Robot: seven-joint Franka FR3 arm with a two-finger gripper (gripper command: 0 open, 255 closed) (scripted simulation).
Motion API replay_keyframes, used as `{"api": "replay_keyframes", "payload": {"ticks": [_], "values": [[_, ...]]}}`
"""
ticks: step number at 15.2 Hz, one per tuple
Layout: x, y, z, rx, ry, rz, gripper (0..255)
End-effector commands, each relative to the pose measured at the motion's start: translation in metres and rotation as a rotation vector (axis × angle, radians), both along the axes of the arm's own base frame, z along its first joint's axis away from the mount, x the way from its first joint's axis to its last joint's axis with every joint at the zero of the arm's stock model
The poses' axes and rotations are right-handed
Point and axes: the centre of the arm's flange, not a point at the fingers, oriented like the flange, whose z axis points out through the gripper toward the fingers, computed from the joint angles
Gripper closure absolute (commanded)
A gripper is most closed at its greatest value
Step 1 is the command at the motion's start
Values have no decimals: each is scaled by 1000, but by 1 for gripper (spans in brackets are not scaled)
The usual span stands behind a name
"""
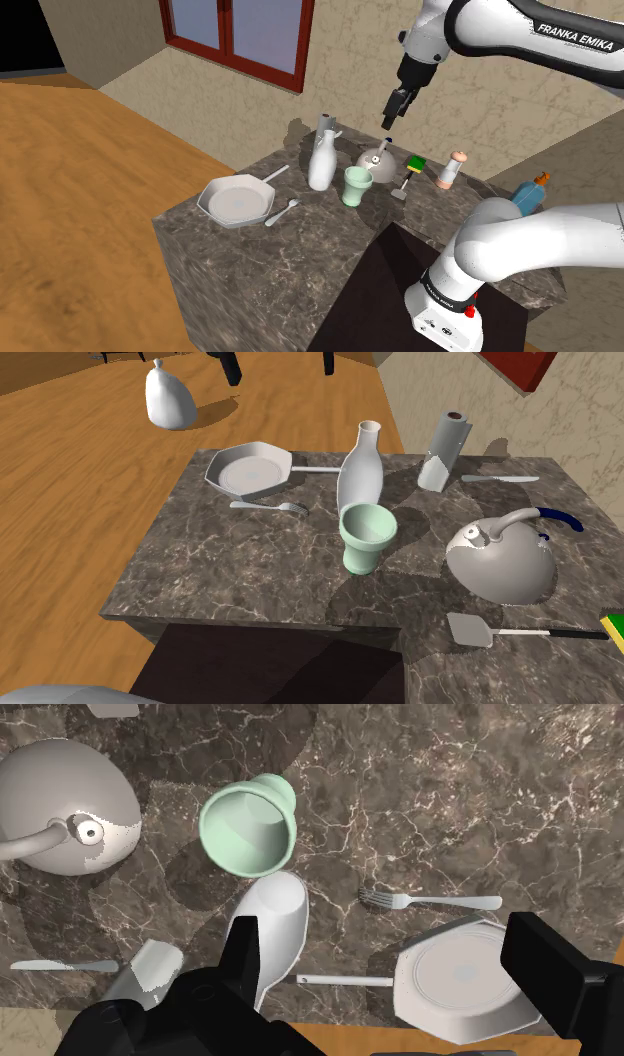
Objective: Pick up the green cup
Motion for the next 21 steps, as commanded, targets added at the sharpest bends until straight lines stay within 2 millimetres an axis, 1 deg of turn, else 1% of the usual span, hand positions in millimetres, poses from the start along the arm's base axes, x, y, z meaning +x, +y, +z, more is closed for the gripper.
{"api": "replay_keyframes", "payload": {"ticks": [1, 11, 21], "values": [[0, 0, 0, 0, 0, 0, 0], [50, -32, -120, -8, 46, 15, 0], [94, -65, -241, -15, 93, 30, 0]]}}
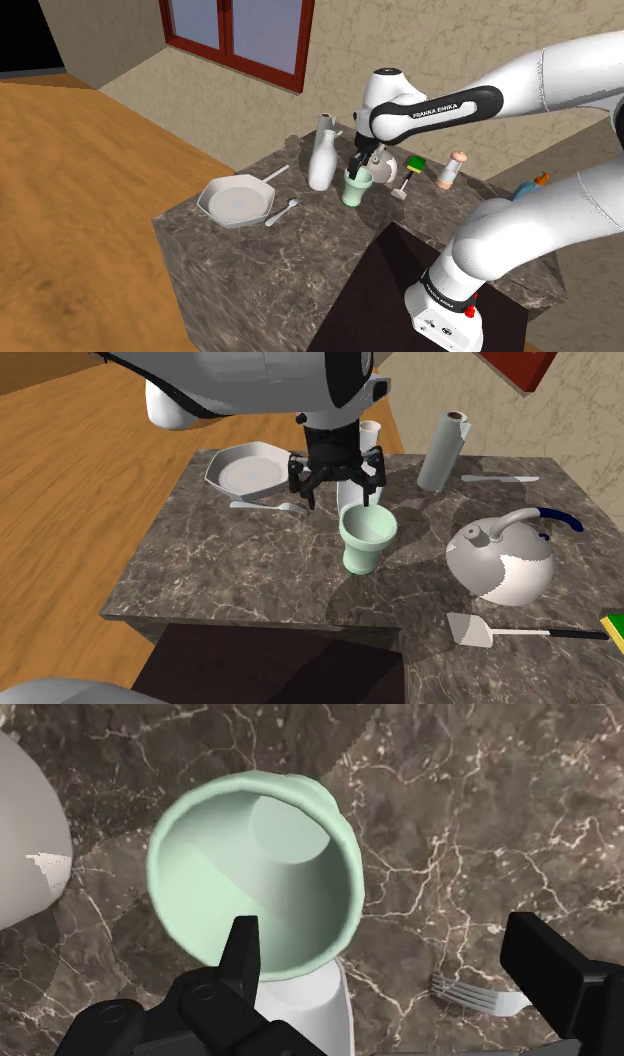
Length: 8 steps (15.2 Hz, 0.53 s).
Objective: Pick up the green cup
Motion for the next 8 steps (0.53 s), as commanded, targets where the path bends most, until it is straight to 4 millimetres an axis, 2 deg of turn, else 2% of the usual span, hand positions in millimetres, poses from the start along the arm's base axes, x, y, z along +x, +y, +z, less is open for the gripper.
{"api": "replay_keyframes", "payload": {"ticks": [1, 2, 8], "values": [[7, -8, -24, -1, 8, 4, 0], [11, -11, -35, -2, 12, 5, 0], [11, -11, -67, -2, 12, 5, 0]]}}
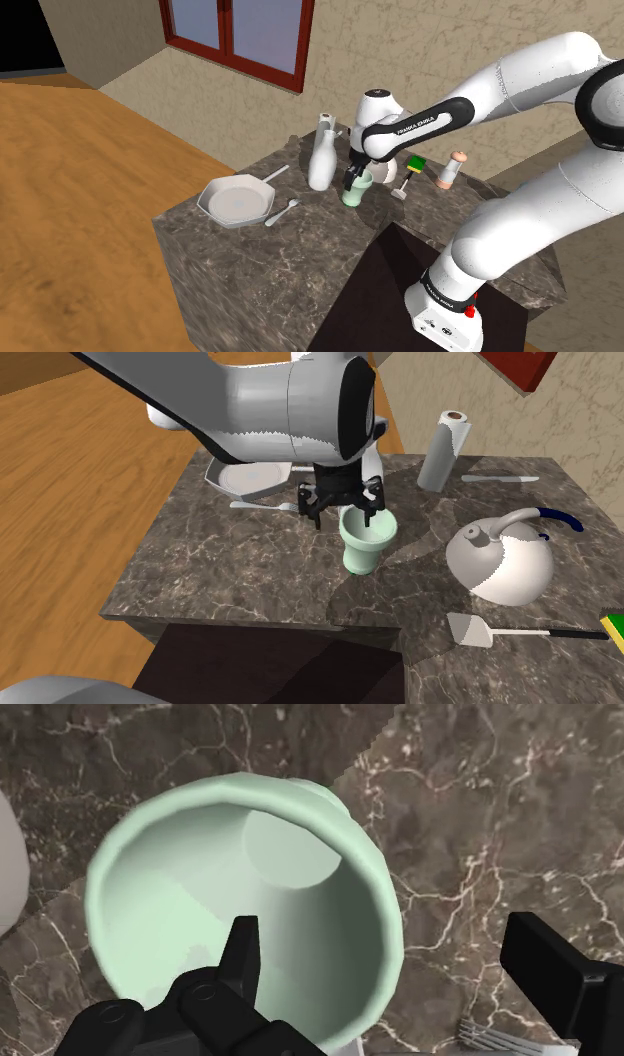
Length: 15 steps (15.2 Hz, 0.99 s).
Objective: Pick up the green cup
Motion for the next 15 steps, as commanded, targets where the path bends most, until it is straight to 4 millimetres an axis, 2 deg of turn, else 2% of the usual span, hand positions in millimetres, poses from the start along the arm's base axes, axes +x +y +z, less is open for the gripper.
{"api": "replay_keyframes", "payload": {"ticks": [1, 4, 5, 14, 15], "values": [[0, -1, -12, 0, -1, 0, 0], [0, -1, -15, 0, -1, 0, 0], [0, -1, -15, 0, -1, 0, 255], [0, -1, -15, 0, -1, 0, 255], [0, -1, -9, 0, -1, 0, 255]]}}
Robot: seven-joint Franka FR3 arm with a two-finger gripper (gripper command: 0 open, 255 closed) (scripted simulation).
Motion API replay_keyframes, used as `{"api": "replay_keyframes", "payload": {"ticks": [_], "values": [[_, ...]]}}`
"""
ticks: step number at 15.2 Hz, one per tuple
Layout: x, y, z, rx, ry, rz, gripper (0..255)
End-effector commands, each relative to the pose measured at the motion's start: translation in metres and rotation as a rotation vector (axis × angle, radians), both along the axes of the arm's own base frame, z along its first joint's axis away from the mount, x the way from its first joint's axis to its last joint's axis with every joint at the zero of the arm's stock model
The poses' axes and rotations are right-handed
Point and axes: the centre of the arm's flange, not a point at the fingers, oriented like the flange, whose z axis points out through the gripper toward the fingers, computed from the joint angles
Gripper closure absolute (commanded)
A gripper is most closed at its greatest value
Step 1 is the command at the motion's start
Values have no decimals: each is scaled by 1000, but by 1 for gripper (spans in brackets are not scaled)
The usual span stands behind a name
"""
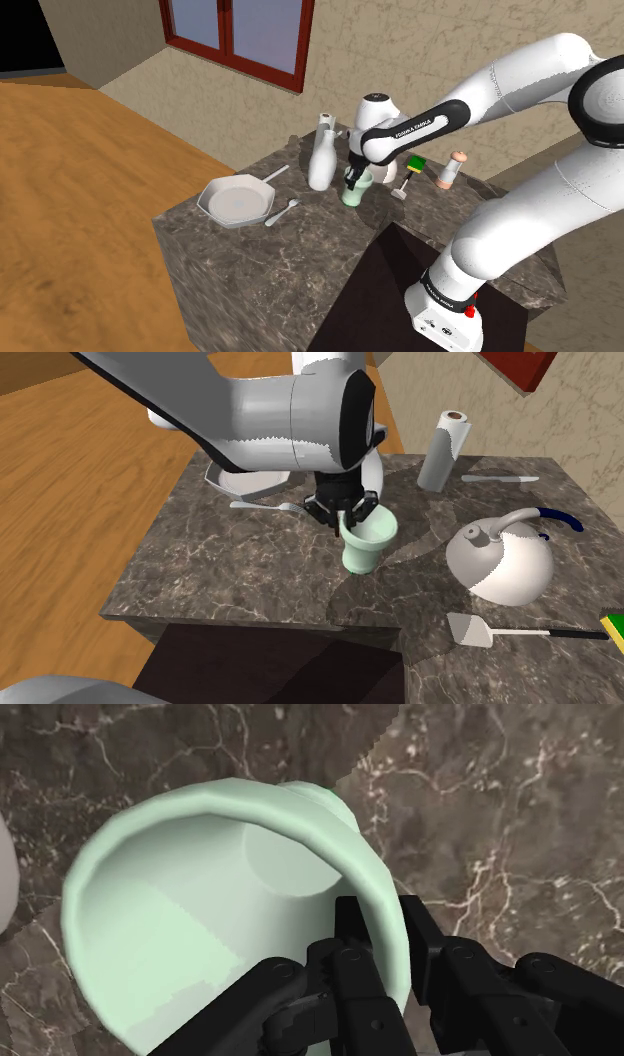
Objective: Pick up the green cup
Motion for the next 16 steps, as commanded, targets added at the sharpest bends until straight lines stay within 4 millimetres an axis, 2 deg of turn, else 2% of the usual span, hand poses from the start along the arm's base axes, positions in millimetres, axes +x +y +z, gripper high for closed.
{"api": "replay_keyframes", "payload": {"ticks": [1, 14, 16], "values": [[0, 0, 7, 0, 1, 0, 255], [0, 0, 76, 0, 1, 0, 255], [0, 0, 77, 0, 1, 0, 255]]}}
